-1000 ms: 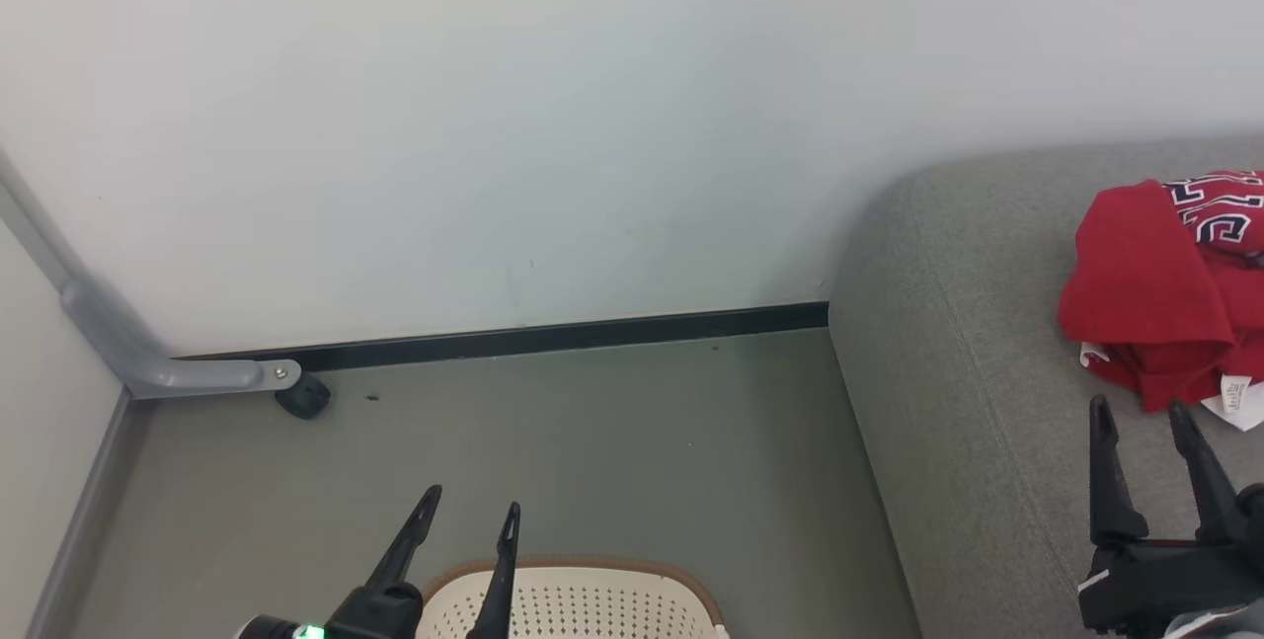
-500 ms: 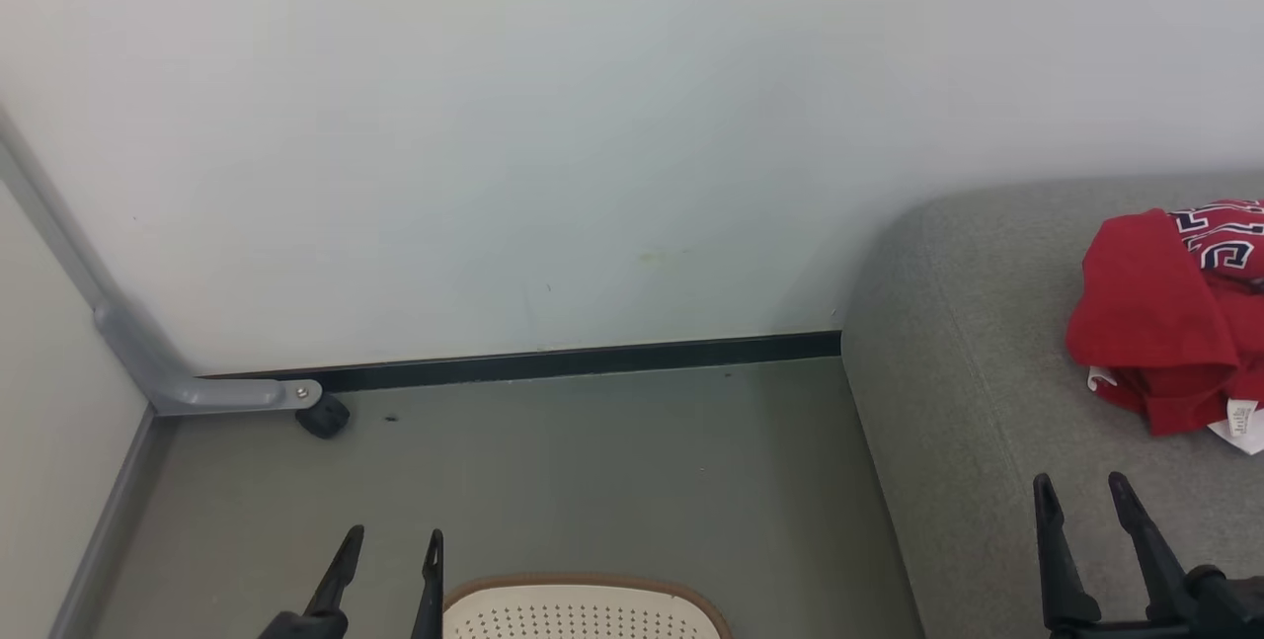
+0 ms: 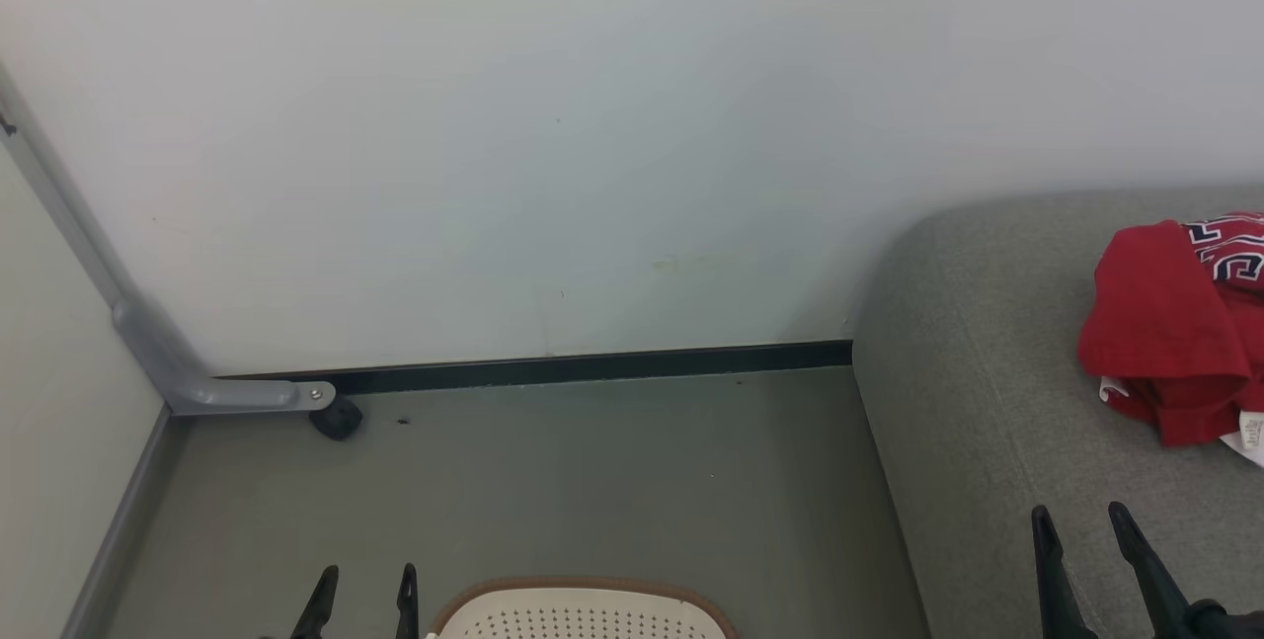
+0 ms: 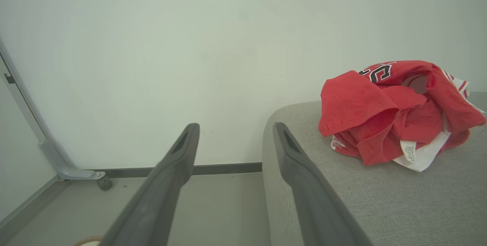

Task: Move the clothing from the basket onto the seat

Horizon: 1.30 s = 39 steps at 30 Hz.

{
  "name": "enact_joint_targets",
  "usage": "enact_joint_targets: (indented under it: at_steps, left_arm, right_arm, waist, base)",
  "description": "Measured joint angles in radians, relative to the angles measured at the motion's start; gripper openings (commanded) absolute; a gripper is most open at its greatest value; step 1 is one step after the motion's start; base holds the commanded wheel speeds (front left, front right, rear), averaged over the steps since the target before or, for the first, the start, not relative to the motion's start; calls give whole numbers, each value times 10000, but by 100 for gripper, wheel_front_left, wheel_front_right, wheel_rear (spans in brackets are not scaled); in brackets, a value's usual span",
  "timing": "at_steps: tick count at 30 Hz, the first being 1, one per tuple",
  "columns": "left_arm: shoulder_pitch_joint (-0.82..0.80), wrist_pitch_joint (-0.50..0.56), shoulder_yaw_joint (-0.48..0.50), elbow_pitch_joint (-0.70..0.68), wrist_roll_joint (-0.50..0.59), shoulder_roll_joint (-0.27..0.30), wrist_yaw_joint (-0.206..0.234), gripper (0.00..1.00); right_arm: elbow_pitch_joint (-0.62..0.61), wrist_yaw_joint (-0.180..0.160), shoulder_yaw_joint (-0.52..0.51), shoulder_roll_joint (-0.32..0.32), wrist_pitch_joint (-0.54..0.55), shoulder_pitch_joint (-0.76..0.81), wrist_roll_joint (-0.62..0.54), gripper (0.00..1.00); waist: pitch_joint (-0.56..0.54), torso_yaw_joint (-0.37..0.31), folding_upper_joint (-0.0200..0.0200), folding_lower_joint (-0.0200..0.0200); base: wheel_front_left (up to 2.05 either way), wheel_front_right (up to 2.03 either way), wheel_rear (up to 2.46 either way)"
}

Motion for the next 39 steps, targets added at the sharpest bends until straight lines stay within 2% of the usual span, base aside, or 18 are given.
enact_joint_targets:
  at_steps: [15,39]
  left_arm:
    - [14,-10,174,270,10,-213,0,100]
    - [7,-86,332,552,180,-351,0,100]
  right_arm:
    - [-506,-230,-90,-8,303,215,0,100]
    - [-1014,-322,-194,-29,665,398,19,100]
  waist:
    - [10,62,0,0]
    - [62,189,0,0]
  base:
    - [0,0,0]
    - [0,0,0]
